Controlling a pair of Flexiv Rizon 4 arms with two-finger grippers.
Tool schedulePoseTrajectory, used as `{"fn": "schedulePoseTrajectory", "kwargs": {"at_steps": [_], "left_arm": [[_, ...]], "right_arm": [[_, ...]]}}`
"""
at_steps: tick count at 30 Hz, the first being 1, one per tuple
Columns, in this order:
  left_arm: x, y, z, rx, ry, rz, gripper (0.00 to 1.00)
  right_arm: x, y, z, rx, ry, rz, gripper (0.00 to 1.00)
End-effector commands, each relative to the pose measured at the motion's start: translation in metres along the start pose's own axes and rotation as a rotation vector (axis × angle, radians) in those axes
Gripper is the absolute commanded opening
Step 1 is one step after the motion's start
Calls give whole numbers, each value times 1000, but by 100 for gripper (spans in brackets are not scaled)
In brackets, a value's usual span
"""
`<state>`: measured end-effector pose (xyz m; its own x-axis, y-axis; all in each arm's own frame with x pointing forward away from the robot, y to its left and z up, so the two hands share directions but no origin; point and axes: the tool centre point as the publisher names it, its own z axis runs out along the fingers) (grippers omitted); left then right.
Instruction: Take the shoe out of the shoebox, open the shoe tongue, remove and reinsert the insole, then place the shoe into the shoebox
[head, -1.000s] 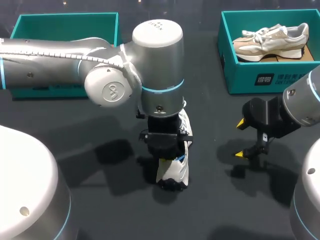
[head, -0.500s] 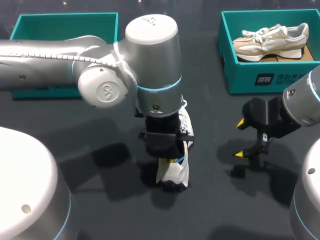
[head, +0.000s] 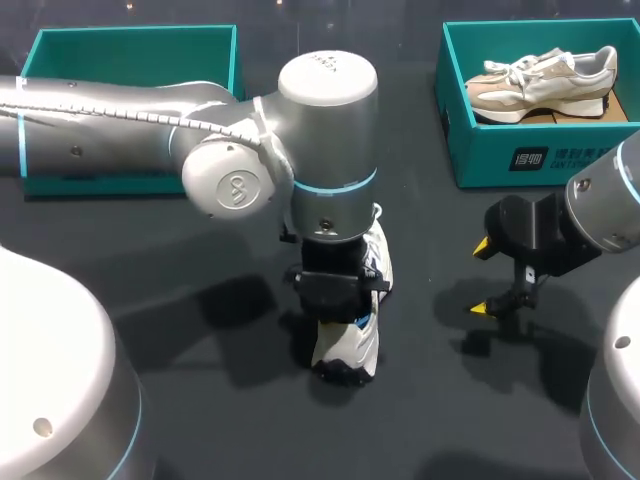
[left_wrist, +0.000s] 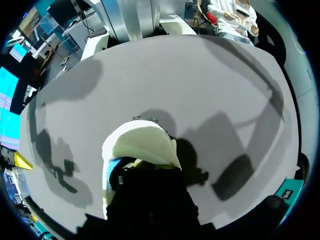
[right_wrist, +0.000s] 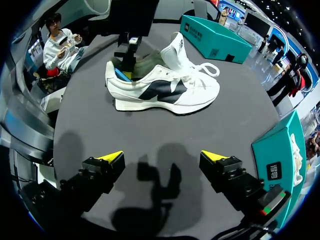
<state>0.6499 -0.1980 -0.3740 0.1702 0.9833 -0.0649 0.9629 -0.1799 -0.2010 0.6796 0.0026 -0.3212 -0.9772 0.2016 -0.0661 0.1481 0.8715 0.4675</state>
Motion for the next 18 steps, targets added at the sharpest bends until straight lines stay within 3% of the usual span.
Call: {"fn": "schedulePoseTrajectory", "kwargs": {"at_steps": [1, 5, 12, 18], "left_arm": [[-4, 7, 10, -29, 32, -44, 0], [3, 17, -5, -44, -1, -71, 0], [2, 12, -43, -76, -74, -16, 0], [-12, 1, -39, -58, -19, 90, 0]], "right_arm": [[2, 0, 0, 1, -3, -1, 100], [2, 0, 0, 1, -3, -1, 100], [2, 0, 0, 1, -3, -1, 100], [2, 0, 0, 1, -3, -1, 100]]}}
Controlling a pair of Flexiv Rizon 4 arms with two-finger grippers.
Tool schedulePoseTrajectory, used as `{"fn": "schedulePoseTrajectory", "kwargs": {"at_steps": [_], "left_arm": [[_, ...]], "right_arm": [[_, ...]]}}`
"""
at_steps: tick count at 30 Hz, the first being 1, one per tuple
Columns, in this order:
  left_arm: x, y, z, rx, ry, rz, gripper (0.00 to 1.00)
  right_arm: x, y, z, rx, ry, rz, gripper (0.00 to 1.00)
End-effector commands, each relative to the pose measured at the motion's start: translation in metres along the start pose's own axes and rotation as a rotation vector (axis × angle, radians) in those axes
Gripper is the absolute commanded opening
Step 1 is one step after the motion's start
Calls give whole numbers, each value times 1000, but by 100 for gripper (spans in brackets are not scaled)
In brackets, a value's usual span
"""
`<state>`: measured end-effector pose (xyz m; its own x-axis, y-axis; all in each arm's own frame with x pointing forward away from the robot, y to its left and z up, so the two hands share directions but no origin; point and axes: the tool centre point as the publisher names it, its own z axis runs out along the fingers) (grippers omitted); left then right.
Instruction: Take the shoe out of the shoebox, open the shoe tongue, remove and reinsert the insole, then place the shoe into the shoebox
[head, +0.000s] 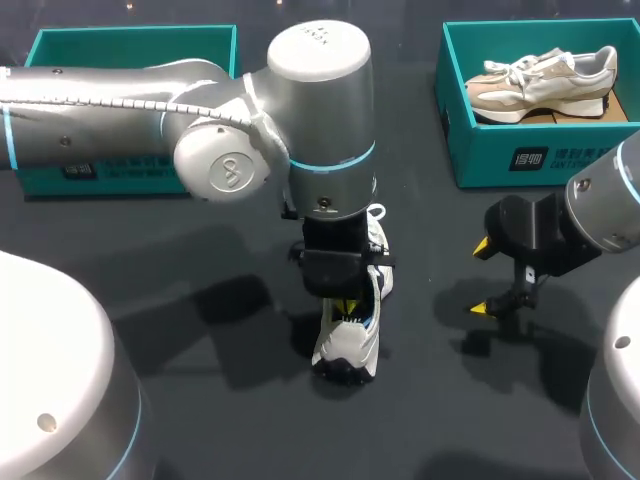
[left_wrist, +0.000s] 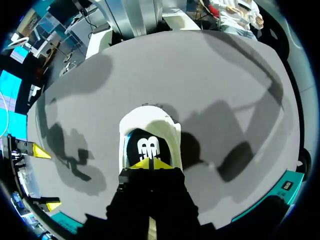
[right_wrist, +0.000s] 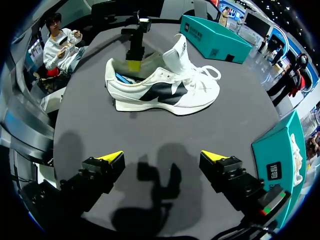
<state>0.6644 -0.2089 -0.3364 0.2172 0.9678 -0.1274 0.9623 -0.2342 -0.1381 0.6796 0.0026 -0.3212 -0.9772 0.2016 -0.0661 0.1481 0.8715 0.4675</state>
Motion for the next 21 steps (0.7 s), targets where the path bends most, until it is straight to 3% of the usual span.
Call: {"fn": "schedulePoseTrajectory", "kwargs": {"at_steps": [1, 7, 21], "left_arm": [[-2, -8, 3, 12, 42, 44, 0], [-2, -15, 21, 48, 91, 93, 0], [13, -16, 55, 43, 150, 63, 0]], "right_arm": [[2, 0, 0, 1, -3, -1, 100], [2, 0, 0, 1, -3, -1, 100], [2, 0, 0, 1, -3, -1, 100]]}}
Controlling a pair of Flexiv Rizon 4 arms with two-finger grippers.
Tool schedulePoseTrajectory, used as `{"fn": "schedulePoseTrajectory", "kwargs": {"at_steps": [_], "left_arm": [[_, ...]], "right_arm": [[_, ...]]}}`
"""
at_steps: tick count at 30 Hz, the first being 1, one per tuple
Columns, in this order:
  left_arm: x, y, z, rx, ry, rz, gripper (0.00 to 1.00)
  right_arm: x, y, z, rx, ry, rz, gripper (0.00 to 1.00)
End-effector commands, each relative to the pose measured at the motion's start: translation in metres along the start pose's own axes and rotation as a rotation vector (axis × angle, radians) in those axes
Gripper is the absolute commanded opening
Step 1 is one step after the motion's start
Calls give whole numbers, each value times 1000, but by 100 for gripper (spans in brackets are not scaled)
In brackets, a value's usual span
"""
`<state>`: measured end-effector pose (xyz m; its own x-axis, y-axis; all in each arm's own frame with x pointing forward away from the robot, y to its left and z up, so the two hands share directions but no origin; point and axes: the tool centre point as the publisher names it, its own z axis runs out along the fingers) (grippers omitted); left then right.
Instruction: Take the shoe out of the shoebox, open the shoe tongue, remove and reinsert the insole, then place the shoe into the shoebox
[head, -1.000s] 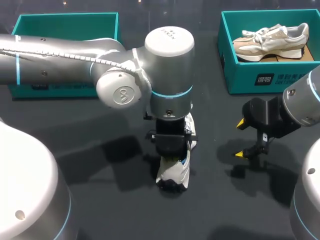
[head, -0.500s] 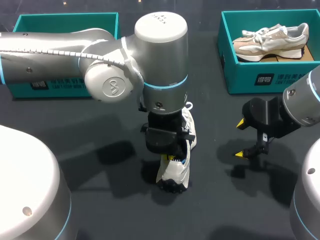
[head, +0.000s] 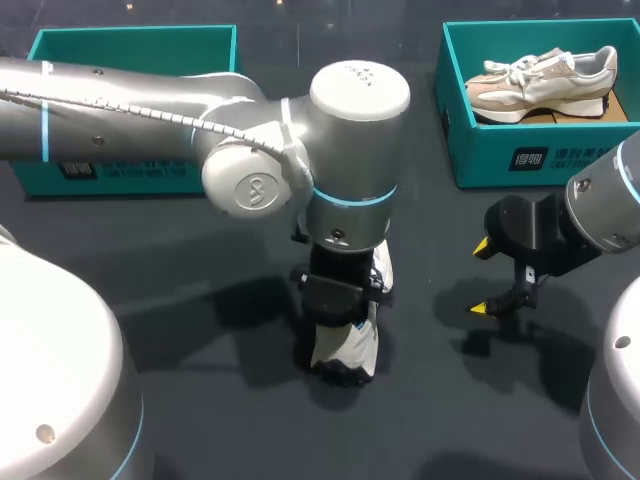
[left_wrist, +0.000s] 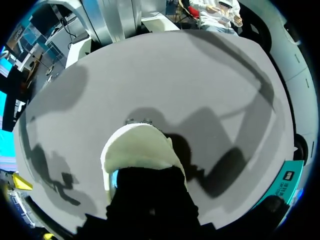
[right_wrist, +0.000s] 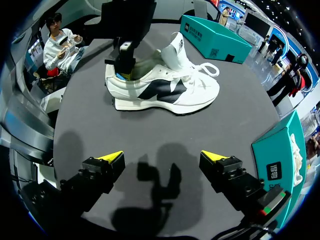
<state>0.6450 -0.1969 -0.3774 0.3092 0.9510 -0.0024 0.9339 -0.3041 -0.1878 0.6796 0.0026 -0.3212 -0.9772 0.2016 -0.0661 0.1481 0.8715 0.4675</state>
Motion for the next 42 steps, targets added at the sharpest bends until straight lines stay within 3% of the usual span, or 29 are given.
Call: {"fn": "schedulePoseTrajectory", "kwargs": {"at_steps": [1, 6, 12, 17, 24, 34, 42], "left_arm": [[0, 2, 15, -17, 16, -25, 0], [4, 17, 15, -16, -12, -91, 0], [4, 21, -17, -62, -112, -134, 0], [-5, 12, -33, -84, -160, -85, 0], [-21, 5, -7, -22, -122, -39, 0], [-11, 6, 23, 24, -112, -67, 0], [-8, 24, 25, -11, -96, -128, 0]], "right_arm": [[2, 0, 0, 1, -3, -1, 100], [2, 0, 0, 1, -3, -1, 100], [2, 0, 0, 1, -3, -1, 100], [2, 0, 0, 1, -3, -1, 100], [2, 0, 0, 1, -3, -1, 100], [2, 0, 0, 1, -3, -1, 100], [2, 0, 0, 1, -3, -1, 100]]}}
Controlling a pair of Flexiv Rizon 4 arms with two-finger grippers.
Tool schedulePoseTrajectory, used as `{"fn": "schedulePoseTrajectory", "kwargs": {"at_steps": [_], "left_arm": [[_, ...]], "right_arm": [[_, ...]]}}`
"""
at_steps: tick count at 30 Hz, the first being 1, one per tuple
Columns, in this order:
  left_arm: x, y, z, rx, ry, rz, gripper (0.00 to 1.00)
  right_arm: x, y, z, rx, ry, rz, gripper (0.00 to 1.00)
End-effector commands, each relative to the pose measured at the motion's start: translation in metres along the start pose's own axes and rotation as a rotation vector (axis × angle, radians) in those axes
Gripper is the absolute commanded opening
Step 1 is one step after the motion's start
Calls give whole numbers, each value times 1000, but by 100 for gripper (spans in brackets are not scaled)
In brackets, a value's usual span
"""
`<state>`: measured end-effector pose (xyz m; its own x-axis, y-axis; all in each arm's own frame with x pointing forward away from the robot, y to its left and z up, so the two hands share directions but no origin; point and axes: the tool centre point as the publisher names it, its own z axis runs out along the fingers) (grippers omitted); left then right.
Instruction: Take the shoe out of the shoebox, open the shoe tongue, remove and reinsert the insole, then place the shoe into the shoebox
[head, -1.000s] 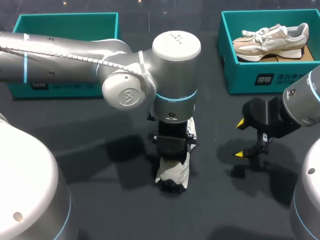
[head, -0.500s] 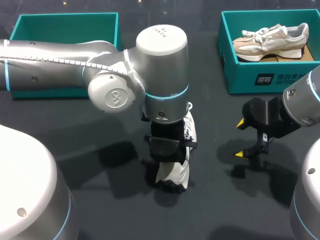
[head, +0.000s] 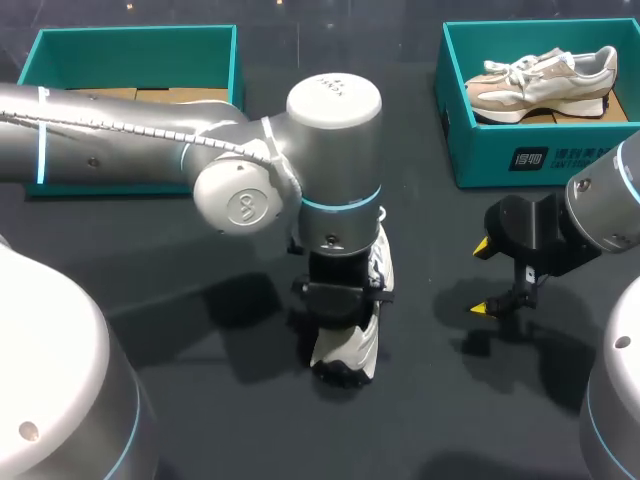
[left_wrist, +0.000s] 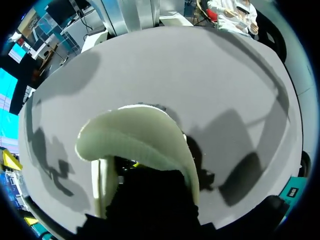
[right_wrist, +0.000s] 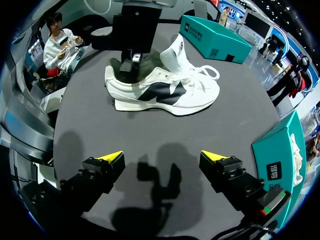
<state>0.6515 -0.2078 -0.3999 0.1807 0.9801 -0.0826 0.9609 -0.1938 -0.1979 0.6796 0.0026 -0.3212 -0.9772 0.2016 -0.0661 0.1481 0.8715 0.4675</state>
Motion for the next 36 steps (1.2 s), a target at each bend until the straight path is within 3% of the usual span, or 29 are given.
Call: {"fn": "schedulePoseTrajectory", "kwargs": {"at_steps": [1, 6, 18, 33, 34, 36], "left_arm": [[0, 15, 2, -32, 10, -21, 0], [0, 27, -13, -57, 0, -38, 0], [-6, 2, -50, -126, -32, 55, 0], [-12, 28, -69, -197, 18, 66, 0], [-12, 29, -69, -195, 15, 63, 1], [-12, 32, -69, -200, 15, 56, 16]], "right_arm": [[2, 0, 0, 1, -3, -1, 100], [2, 0, 0, 1, -3, -1, 100], [2, 0, 0, 1, -3, -1, 100], [2, 0, 0, 1, -3, -1, 100], [2, 0, 0, 1, -3, -1, 100], [2, 0, 0, 1, -3, -1, 100]]}}
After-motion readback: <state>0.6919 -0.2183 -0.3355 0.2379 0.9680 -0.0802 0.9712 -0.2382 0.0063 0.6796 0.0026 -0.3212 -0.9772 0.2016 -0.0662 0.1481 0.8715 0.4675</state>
